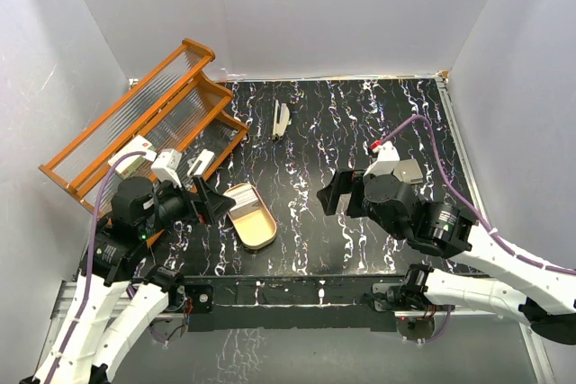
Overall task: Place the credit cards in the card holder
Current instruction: Move the card holder to the center of the board.
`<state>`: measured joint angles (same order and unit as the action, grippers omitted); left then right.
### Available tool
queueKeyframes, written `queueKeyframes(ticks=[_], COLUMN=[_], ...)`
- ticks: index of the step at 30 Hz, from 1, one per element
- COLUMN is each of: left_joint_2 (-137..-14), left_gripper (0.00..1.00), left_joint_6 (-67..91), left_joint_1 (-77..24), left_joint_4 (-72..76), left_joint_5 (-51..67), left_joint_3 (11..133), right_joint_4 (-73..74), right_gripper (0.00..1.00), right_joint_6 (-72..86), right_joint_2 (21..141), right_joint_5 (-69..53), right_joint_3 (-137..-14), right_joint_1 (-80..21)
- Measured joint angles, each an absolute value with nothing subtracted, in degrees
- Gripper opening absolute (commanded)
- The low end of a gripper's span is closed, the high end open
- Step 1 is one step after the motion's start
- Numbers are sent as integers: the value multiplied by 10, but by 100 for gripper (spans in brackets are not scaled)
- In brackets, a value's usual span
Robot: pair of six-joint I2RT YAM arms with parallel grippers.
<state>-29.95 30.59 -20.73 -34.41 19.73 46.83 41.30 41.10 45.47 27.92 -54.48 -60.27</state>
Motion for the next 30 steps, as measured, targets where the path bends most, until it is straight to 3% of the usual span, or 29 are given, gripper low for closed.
queueKeyframes(ticks=[11,13,17,22,30], left_joint_2=[-298,-298,-308,-326,-333], left_gripper=[99,99,99,99,99], left_joint_6=[278,274,271,260,248], left_joint_1=[-207,-207,-207,-207,-207], left_joint_4=[-338,-325,-318,-301,-283], left_joint_5=[185,185,184,183,194], left_joint_3=[463,449,429,429,414], right_joint_4=[339,327,288,225,176], right_gripper=[95,90,68,50,42], right_joint_6=[392,385,358,326,323], right_joint_2=[529,572,668,791,988], right_joint_5=[319,335,363,355,297], right_joint_3=[-535,-543,-569,-620,-746], right_joint_1=[-603,-603,-599,-565,-458])
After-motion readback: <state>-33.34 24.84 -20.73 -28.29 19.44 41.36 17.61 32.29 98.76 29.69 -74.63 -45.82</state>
